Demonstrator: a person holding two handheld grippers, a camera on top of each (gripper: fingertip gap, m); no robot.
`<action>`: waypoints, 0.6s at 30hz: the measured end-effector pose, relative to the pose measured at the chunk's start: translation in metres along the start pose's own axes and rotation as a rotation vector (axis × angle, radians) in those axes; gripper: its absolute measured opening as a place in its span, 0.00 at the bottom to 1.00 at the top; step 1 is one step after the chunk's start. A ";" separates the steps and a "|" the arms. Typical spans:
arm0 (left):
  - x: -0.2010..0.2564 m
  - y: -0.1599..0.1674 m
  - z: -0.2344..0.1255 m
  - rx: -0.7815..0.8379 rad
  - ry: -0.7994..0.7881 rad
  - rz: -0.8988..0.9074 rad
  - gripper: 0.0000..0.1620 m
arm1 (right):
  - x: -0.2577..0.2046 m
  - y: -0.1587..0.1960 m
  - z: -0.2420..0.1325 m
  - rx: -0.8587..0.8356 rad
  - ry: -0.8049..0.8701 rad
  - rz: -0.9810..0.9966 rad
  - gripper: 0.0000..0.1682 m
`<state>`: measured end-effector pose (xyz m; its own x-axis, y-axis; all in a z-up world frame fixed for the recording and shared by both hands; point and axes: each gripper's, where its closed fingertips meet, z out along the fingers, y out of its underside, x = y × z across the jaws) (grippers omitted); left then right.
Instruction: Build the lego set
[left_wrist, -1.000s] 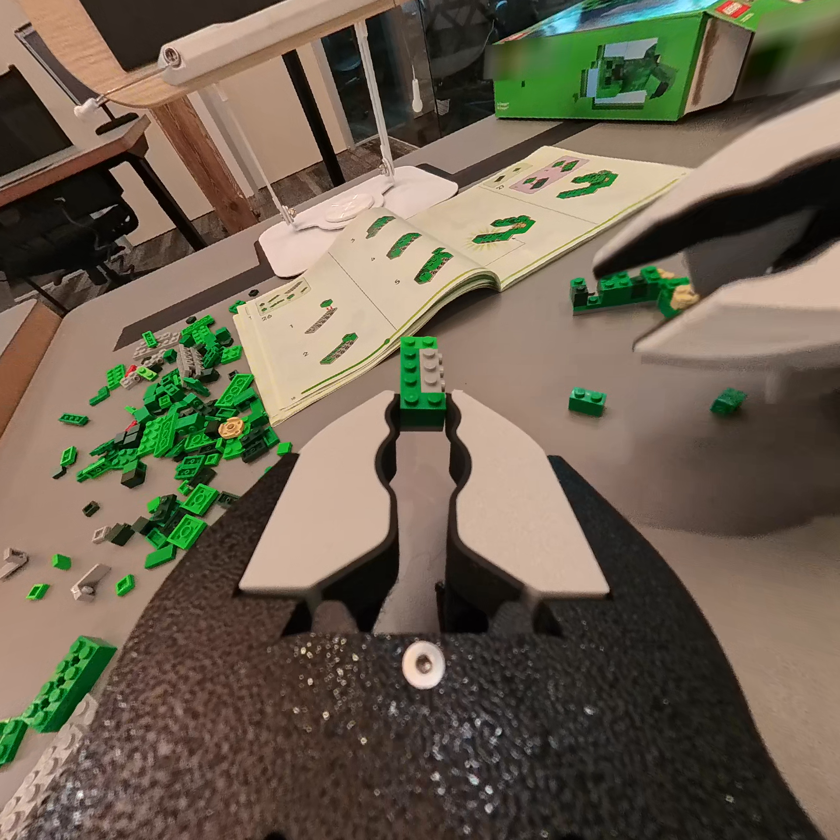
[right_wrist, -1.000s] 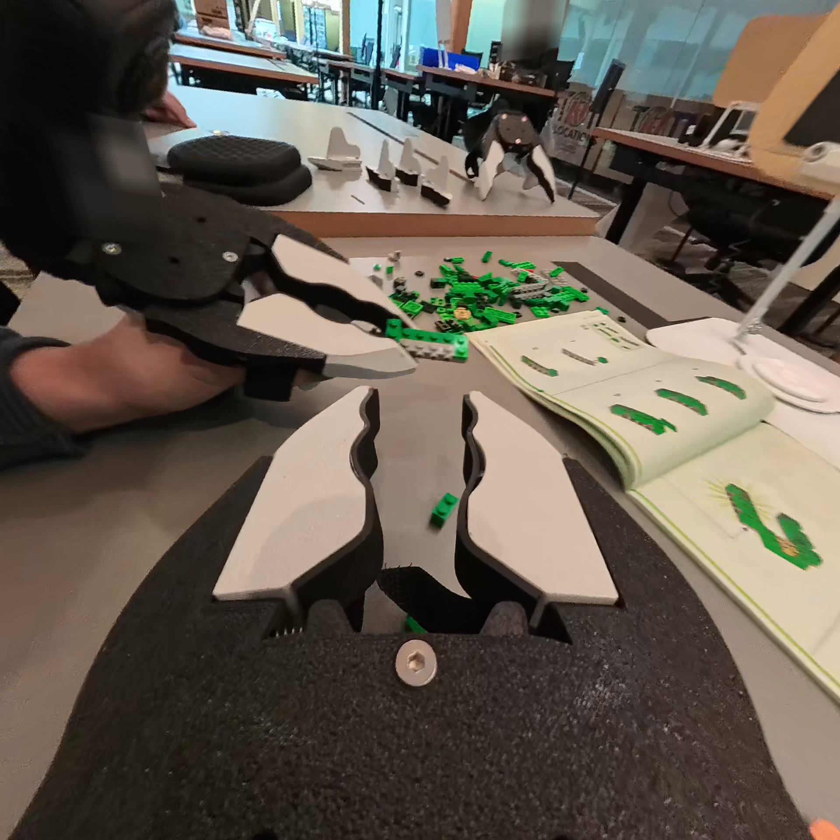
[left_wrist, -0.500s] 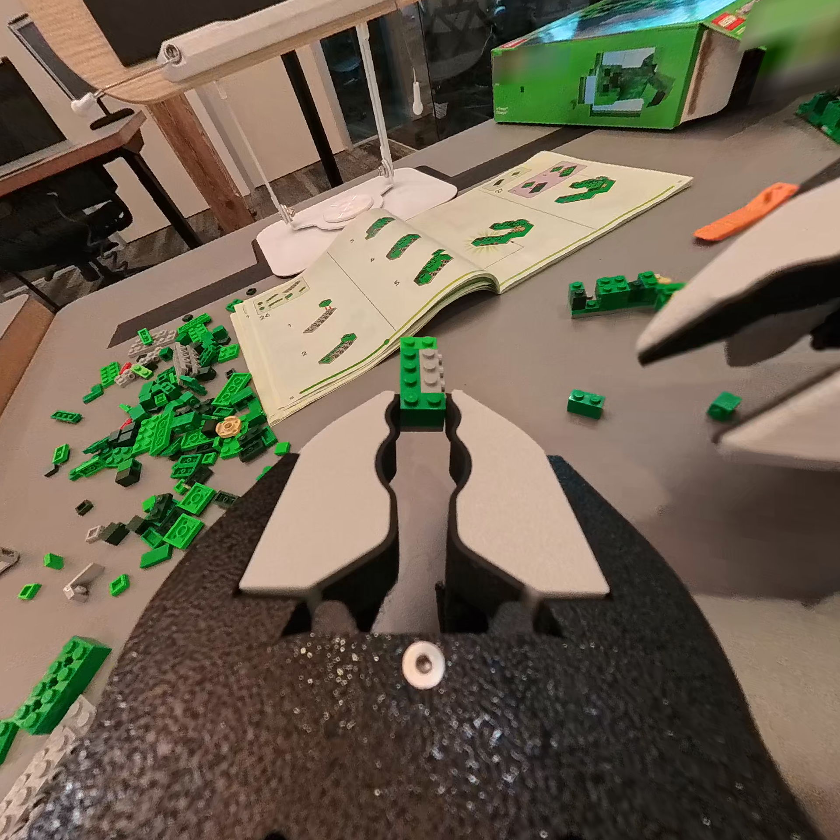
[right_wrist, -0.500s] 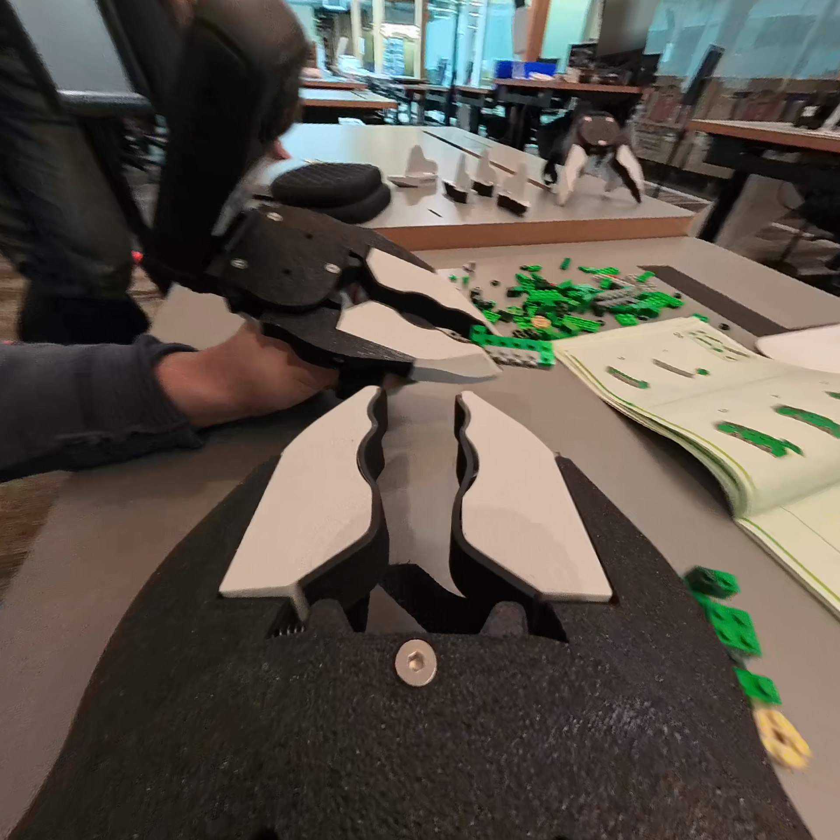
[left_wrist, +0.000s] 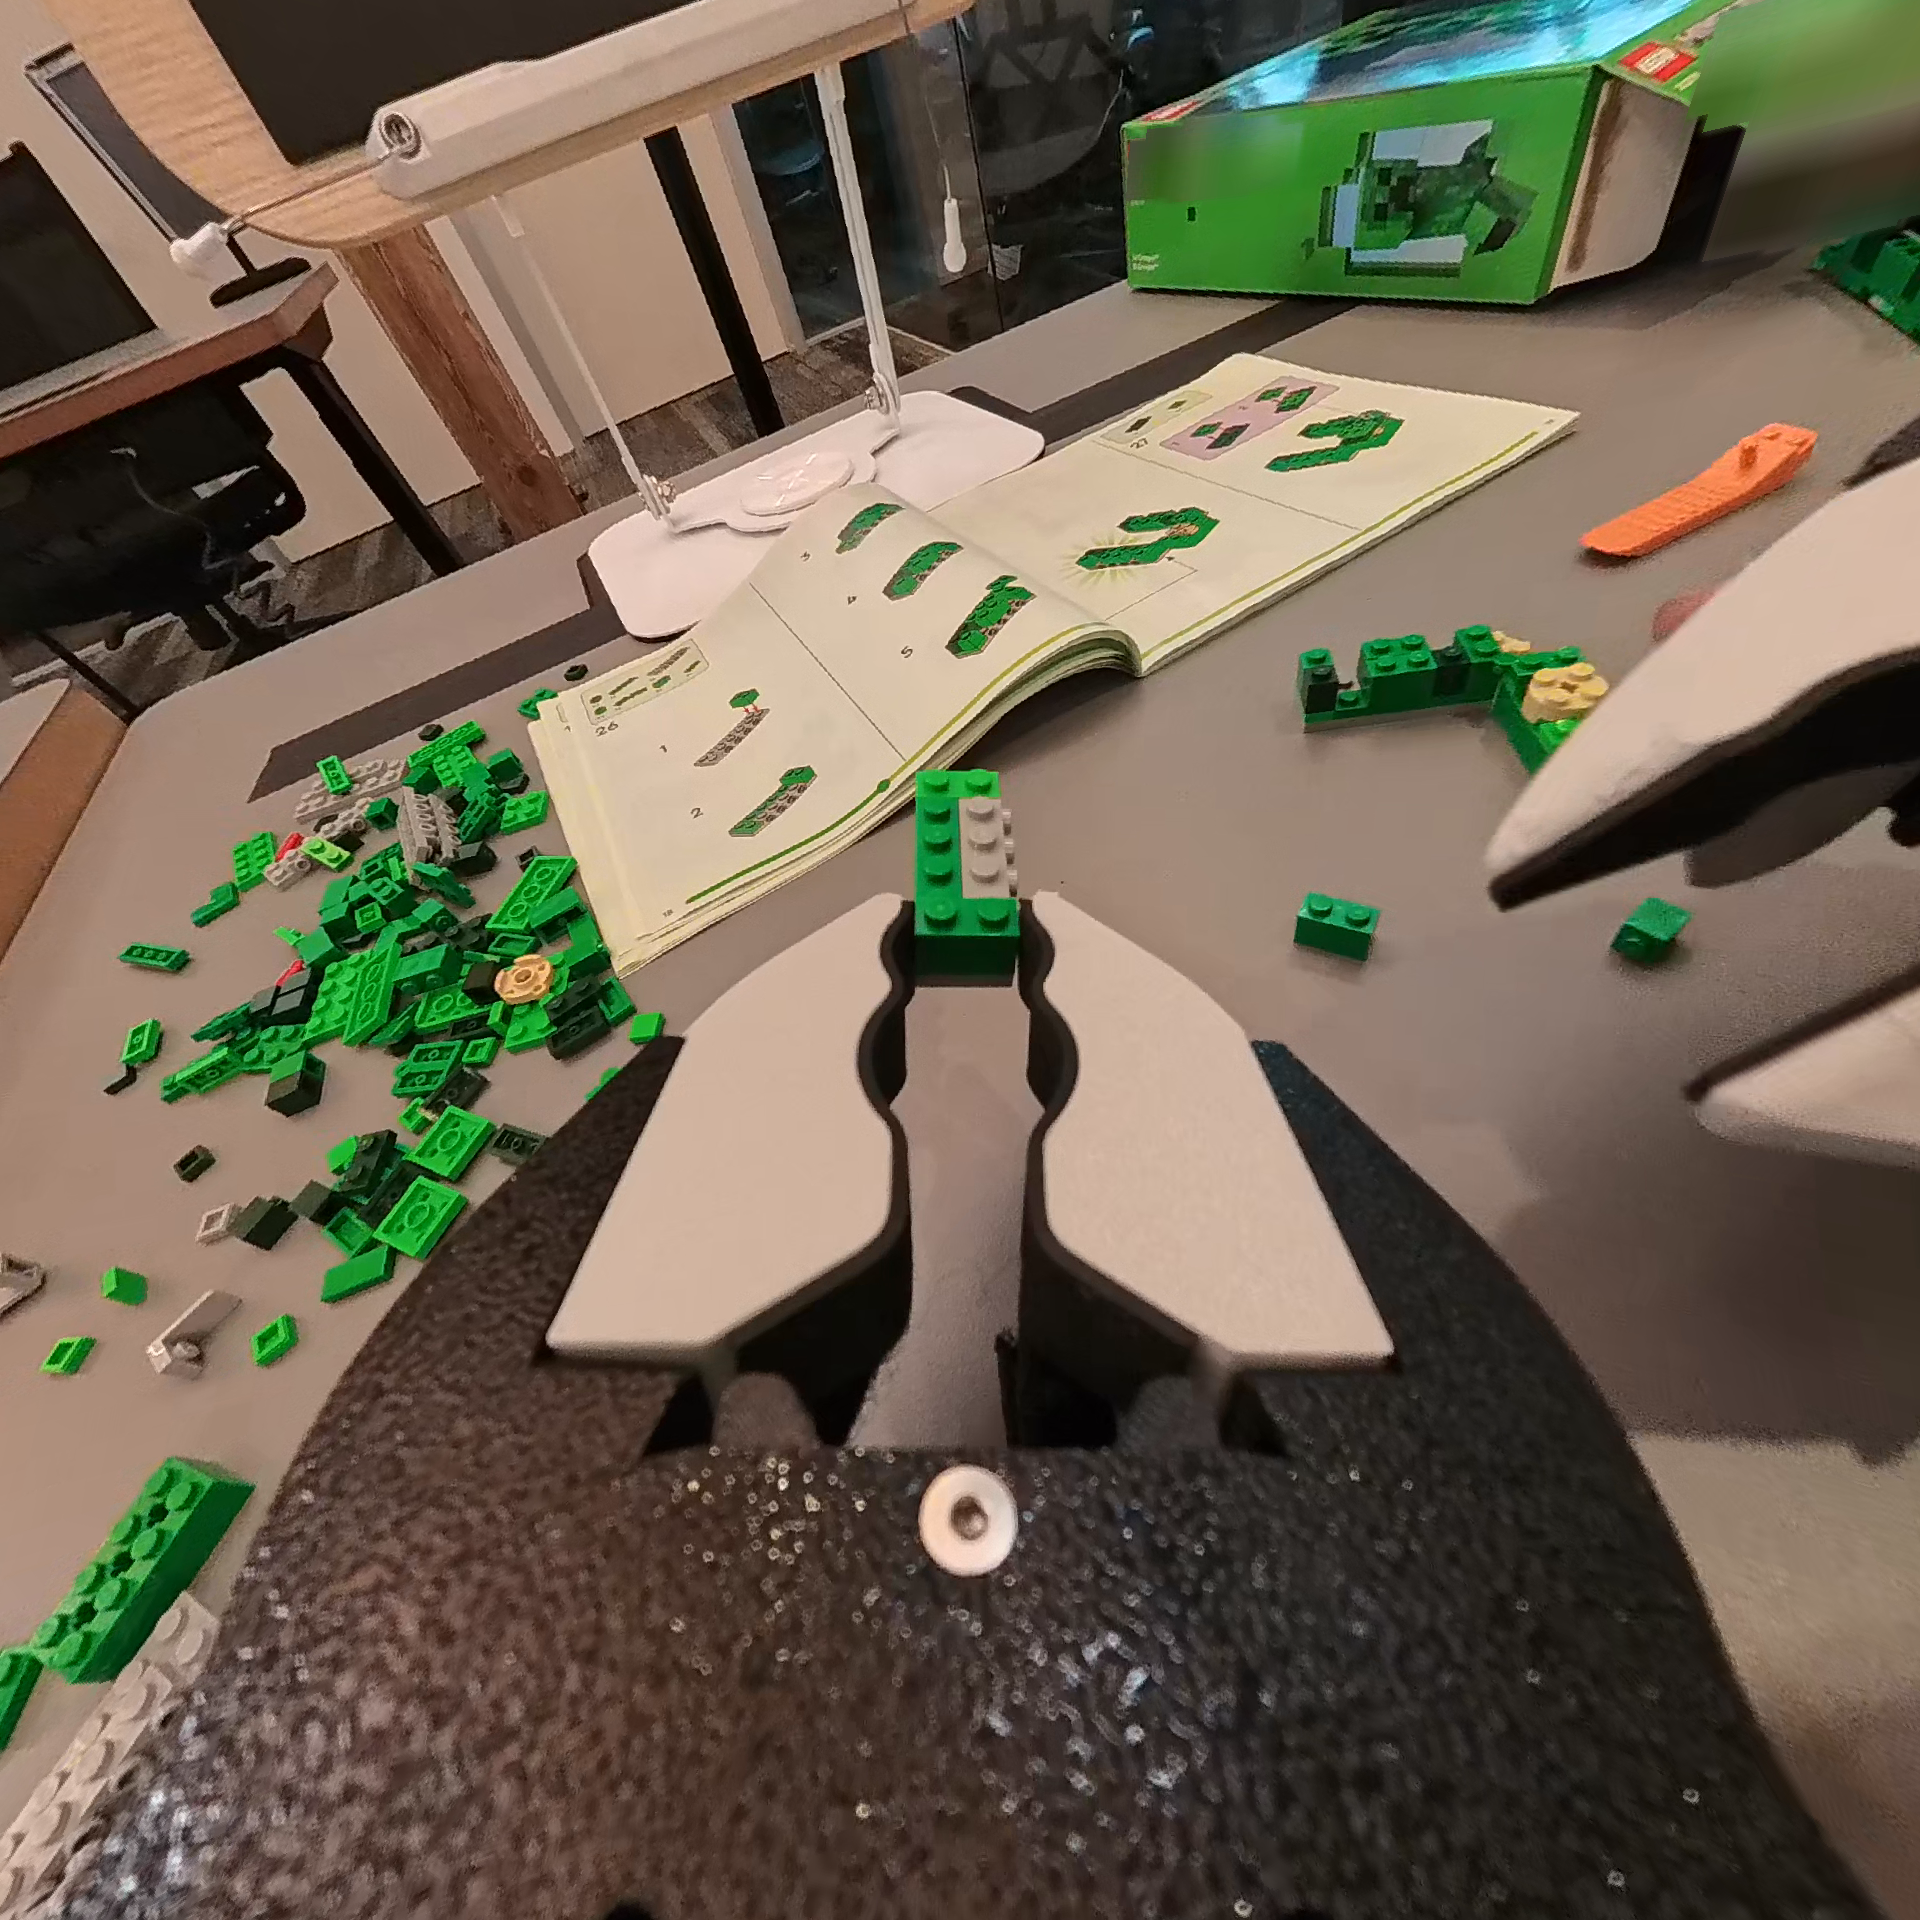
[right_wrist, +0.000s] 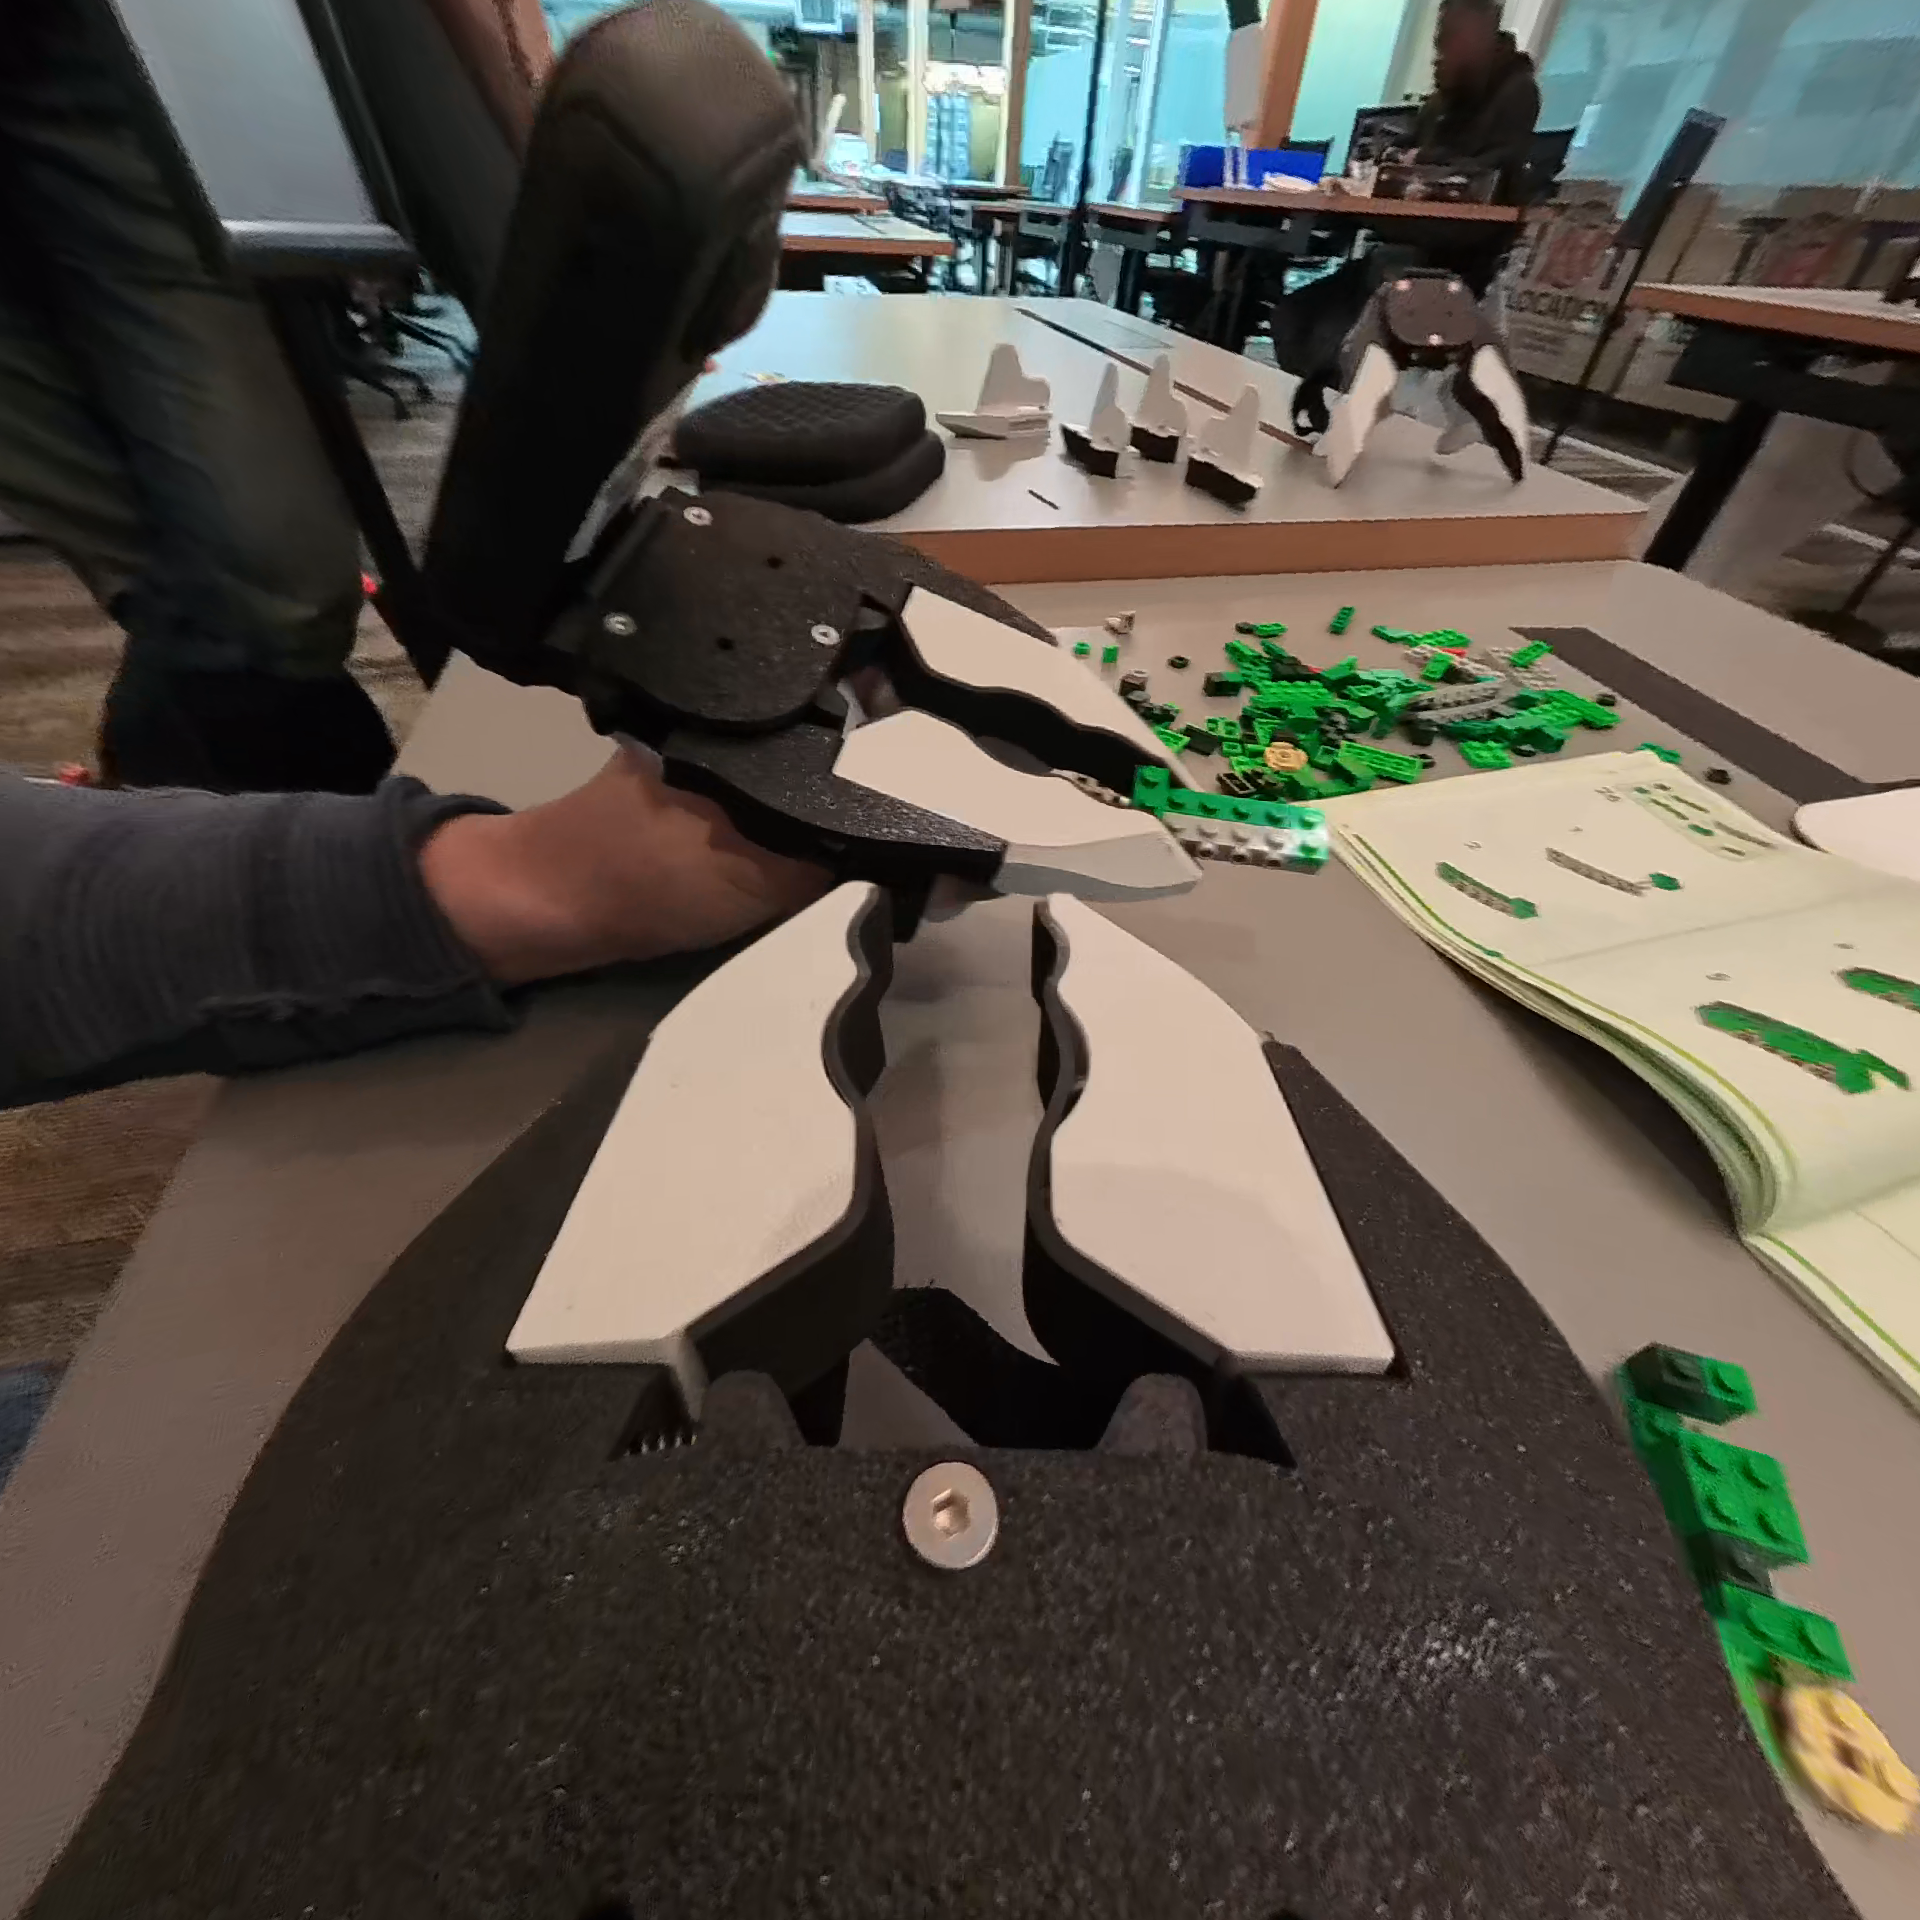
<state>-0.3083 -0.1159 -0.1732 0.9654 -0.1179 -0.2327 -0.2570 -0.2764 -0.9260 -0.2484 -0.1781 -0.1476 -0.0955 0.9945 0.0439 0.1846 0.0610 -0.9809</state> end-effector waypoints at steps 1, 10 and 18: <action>0.000 0.000 0.000 0.001 0.000 -0.002 0.11 | 0.006 0.001 -0.001 -0.005 0.032 -0.009 0.15; -0.001 -0.001 -0.001 0.008 0.000 -0.009 0.11 | 0.075 0.021 -0.028 -0.138 0.344 0.003 0.14; -0.001 -0.002 -0.001 0.014 0.002 -0.014 0.11 | 0.069 0.028 -0.022 -0.218 0.348 -0.137 0.14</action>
<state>-0.3092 -0.1167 -0.1709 0.9689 -0.1157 -0.2188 -0.2423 -0.2646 -0.9334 -0.2278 -0.1061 -0.1676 0.1952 0.9432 0.2688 0.3991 0.1739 -0.9003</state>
